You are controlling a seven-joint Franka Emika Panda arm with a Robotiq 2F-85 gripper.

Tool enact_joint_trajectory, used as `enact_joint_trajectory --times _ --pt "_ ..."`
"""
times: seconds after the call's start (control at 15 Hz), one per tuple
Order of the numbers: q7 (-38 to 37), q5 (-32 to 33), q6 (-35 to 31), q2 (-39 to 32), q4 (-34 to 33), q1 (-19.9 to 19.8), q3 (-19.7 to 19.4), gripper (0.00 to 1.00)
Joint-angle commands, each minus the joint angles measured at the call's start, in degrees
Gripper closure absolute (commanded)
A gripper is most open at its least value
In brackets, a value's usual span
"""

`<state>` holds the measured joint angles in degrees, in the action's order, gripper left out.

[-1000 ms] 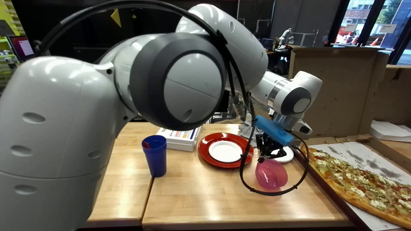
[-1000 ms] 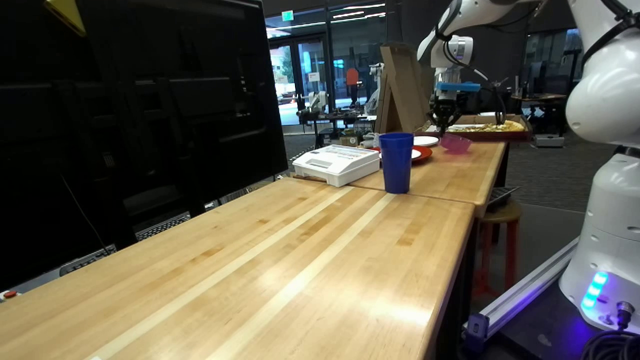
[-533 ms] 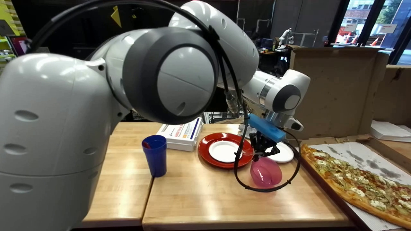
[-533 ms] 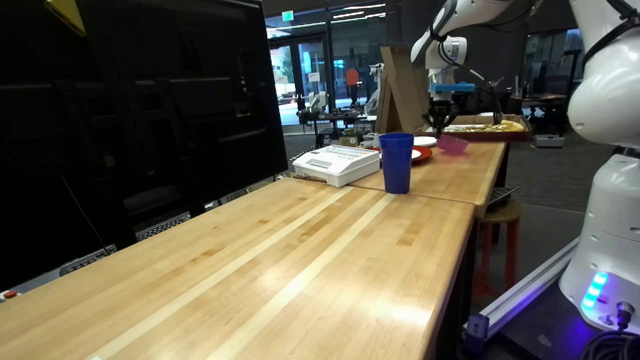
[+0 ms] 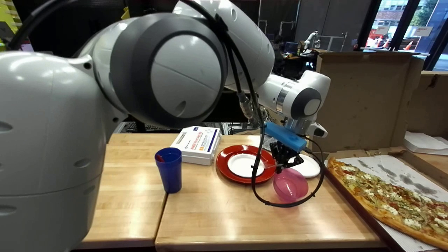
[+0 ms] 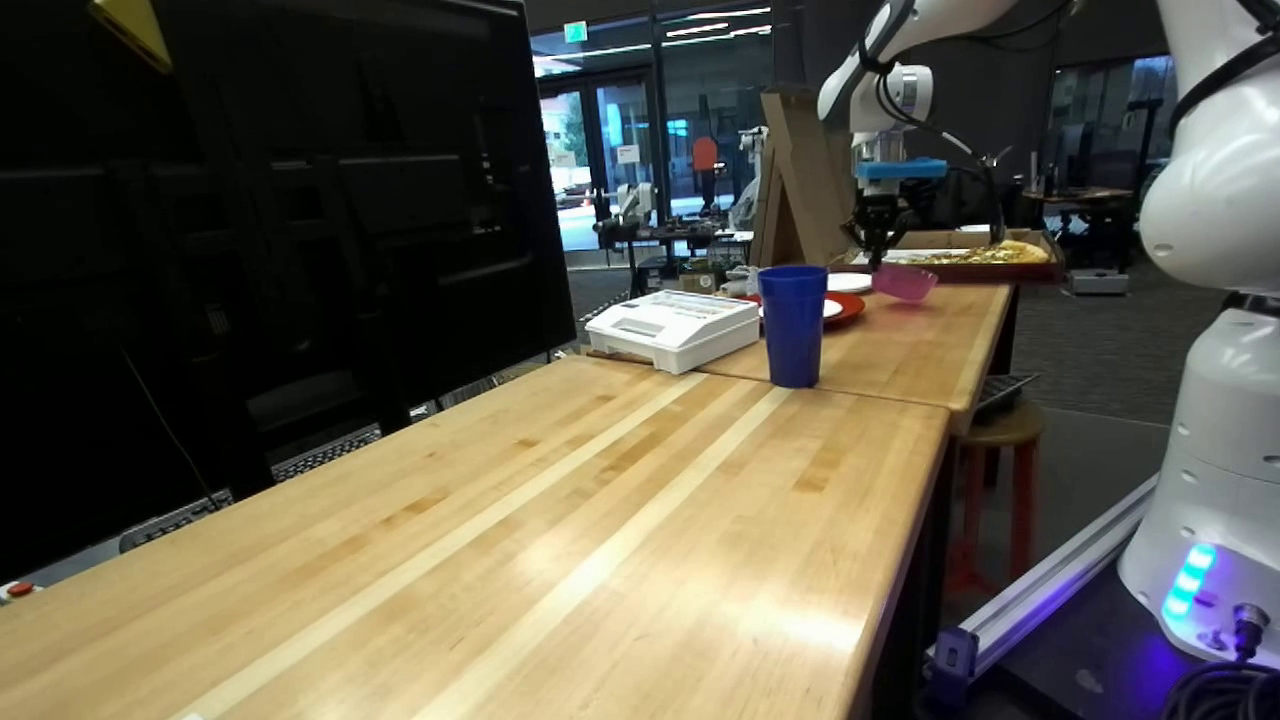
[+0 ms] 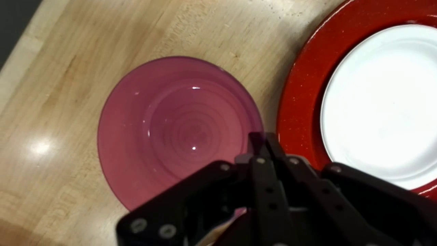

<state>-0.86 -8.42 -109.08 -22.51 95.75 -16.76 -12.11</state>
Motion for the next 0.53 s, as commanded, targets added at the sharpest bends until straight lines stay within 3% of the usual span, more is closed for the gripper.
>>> enact_joint_trajectory --times 0.0,0.47 --pt "-0.25 2.85 -2.82 5.21 6.08 1.14 -0.33 0.99" --pt "0.53 11.63 -5.63 11.2 14.66 3.32 -0.25 0.99"
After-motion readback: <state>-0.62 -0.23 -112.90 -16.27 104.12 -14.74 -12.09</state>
